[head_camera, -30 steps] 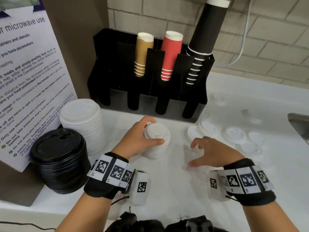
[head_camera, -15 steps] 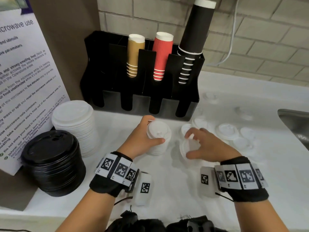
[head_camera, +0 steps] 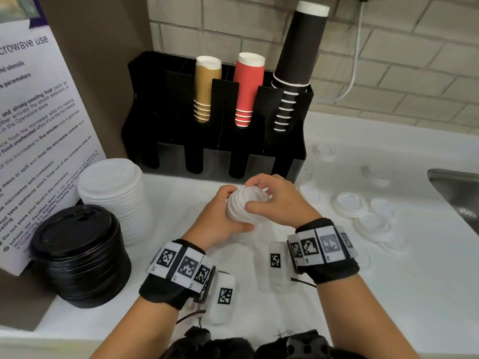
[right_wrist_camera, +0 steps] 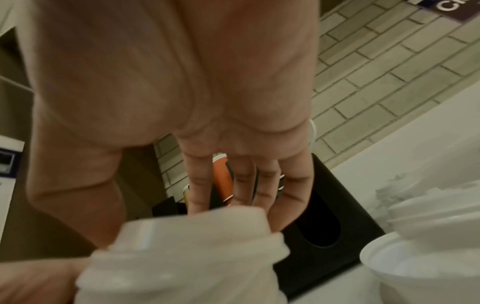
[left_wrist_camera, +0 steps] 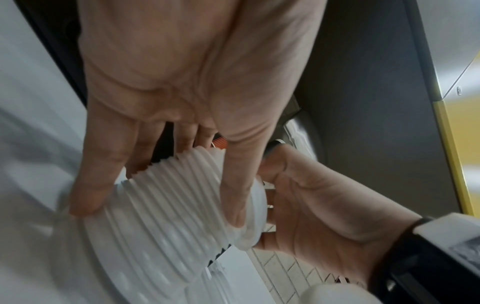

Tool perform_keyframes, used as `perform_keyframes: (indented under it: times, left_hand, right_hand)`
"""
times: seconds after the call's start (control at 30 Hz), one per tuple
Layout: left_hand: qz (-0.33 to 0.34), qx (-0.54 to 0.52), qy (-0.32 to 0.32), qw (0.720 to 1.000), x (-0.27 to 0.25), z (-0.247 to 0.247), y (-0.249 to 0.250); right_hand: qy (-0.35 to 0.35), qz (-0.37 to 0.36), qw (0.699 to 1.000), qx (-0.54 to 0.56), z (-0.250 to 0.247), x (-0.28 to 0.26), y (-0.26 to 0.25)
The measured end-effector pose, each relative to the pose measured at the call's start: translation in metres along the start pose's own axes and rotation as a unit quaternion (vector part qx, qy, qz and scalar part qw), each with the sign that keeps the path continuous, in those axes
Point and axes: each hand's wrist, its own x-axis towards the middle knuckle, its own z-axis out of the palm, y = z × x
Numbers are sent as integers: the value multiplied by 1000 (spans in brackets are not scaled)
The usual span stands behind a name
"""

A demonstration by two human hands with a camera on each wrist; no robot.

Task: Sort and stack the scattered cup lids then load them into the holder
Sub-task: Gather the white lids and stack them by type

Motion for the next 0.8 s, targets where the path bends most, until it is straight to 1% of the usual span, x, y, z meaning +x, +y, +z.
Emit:
perform_keyframes:
  times: [0.1, 0.3, 0.8]
  left_hand:
    - [-2, -9, 5, 1000, 0, 1, -2]
    - [-3, -15, 15, 1000, 0, 1, -4]
    - [-8, -20, 18, 1000, 4, 4, -5]
  right_hand:
    - [-4, -3, 1000, -25, 2, 2, -3]
    - [-17, -30, 997, -64, 5, 5, -9]
    - [-47, -46, 993, -98, 5, 6, -11]
